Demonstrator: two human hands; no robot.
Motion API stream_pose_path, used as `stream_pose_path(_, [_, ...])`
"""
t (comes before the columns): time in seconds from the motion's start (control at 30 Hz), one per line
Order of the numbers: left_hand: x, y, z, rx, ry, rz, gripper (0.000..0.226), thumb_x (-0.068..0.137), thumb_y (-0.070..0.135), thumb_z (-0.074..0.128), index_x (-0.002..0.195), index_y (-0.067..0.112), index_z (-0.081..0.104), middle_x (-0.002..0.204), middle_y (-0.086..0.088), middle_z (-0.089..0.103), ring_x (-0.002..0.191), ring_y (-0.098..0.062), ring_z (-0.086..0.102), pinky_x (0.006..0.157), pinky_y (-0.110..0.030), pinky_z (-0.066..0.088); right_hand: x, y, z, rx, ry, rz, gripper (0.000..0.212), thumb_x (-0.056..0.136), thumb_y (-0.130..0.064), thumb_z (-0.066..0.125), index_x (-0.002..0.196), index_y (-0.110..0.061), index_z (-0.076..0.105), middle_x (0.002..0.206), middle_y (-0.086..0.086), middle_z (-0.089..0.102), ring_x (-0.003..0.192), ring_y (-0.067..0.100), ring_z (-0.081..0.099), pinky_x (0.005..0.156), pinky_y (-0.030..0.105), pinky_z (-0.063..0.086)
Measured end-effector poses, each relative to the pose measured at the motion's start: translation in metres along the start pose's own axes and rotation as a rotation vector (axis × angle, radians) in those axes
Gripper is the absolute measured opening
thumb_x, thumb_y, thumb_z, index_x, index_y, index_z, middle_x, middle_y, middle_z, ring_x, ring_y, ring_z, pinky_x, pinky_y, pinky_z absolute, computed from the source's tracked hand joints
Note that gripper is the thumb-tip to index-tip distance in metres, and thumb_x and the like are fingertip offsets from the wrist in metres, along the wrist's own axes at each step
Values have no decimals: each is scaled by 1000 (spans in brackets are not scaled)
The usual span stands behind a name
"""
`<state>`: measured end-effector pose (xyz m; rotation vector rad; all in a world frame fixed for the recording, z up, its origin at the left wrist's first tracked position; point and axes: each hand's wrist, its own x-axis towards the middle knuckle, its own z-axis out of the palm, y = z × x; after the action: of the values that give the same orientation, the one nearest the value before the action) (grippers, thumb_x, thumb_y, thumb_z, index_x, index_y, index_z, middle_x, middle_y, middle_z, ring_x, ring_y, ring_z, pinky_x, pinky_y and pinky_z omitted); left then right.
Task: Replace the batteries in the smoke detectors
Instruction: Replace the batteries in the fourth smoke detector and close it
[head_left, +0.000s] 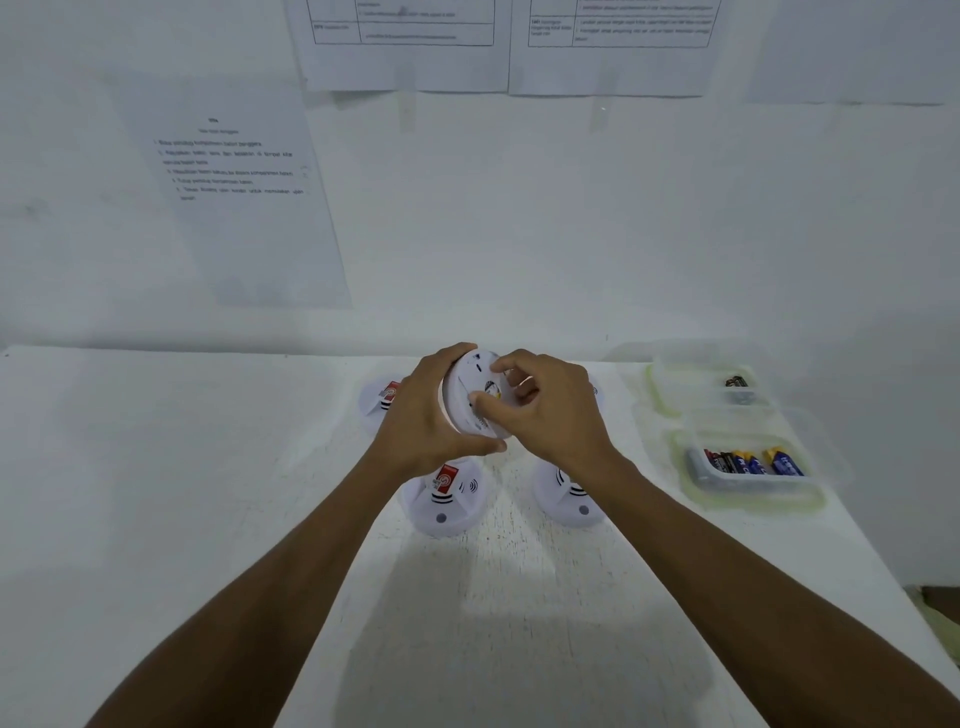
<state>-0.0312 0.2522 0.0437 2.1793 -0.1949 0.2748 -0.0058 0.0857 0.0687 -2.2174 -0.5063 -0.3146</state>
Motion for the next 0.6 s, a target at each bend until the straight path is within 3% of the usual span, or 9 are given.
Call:
stream_pose_path(0.1, [1,1,-1,2,3,0,86,55,58,74,127,37,32,127,18,40,117,-5,41,99,-3,28,3,-1,-1,59,-48,36,39,78,-45,77,109,-23,72,98,-4,73,81,9,67,75,22,56])
stream_pose_path(0.2, [6,2,-4,-28,-30,-26,101,57,56,73,139,13,33,139,0,41,123,-9,38,100,3,22,6,-5,-3,175,-109,96,36,82,-44,73,111,-23,72,103,-6,74,85,6,69,81,25,58])
stream_pose_path(0.27, [7,4,-7,-78,-60,-47,107,63,60,76,142,2,31,141,-4,39,122,-9,37,111,-10,24,5,-8,-4,228,-134,116,41,79,-46,76,113,-23,71,105,-8,73,88,4,69,78,20,57])
stream_pose_path(0.3, [8,5,-7,-62,-35,-33,103,64,55,79,141,4,34,138,-2,42,118,-6,40,111,-19,32,4,-10,-3,236,-138,119,45,76,-46,78,114,-23,70,106,-8,73,89,5,69,76,18,57])
stream_pose_path(0.37, [10,3,-7,24,46,34,97,56,56,80,135,15,41,126,9,46,108,-1,50,94,-9,42,4,-13,-4,228,-139,120,50,73,-42,82,116,-21,67,106,-6,72,88,8,70,74,22,59])
stream_pose_path(0.47, [10,3,-7,78,94,45,100,48,58,82,130,19,43,120,12,45,103,-4,51,83,-9,42,9,-17,-6,276,-160,162,46,73,-32,83,113,-24,63,98,-3,74,83,10,71,75,30,60])
stream_pose_path(0.6, [6,3,-8,37,41,-6,97,50,49,89,130,24,39,119,13,49,100,-4,54,77,-5,39,9,-16,-8,330,-188,205,45,73,-23,76,112,-28,55,84,-3,75,76,13,71,69,33,59])
